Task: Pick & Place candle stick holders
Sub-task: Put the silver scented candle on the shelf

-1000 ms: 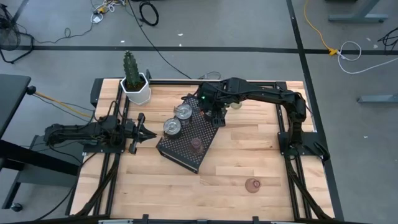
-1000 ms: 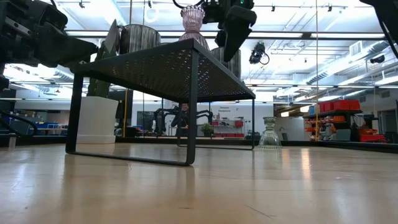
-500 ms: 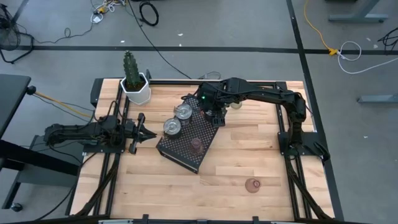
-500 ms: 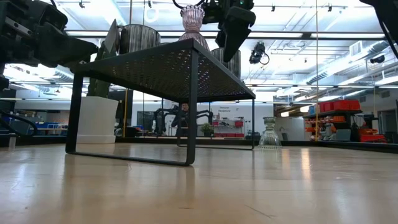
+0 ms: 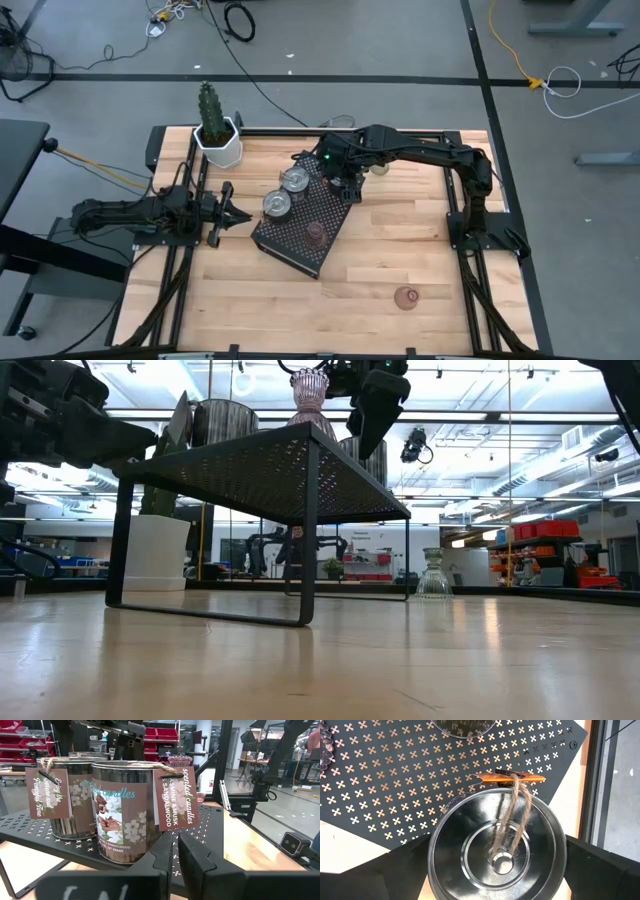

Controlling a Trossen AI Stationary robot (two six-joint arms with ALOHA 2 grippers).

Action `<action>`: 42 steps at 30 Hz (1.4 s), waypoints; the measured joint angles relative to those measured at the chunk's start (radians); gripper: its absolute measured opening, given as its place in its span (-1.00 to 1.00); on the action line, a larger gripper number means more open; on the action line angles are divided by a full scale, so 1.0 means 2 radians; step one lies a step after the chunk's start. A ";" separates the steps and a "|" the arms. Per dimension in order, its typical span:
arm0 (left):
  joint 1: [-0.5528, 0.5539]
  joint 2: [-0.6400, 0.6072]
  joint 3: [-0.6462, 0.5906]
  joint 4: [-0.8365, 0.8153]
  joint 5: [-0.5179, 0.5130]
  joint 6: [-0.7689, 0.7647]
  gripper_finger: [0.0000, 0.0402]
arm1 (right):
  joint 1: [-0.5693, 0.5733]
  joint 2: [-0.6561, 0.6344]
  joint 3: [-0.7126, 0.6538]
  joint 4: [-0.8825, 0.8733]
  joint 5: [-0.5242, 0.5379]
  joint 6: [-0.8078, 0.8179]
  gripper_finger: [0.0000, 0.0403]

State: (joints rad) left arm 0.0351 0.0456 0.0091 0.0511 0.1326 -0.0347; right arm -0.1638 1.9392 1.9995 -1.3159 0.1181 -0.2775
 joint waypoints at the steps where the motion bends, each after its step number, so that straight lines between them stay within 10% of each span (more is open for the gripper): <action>1: 0.000 0.000 0.000 0.000 0.000 0.000 -0.83 | 0.000 0.000 0.000 0.000 0.000 0.000 0.98; 42: 0.000 0.000 0.000 0.000 0.000 0.000 -0.83 | 0.001 -0.001 0.000 0.022 0.011 0.006 0.98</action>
State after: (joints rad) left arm 0.0349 0.0452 0.0090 0.0513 0.1326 -0.0349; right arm -0.1619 1.9369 1.9995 -1.2716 0.1402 -0.2661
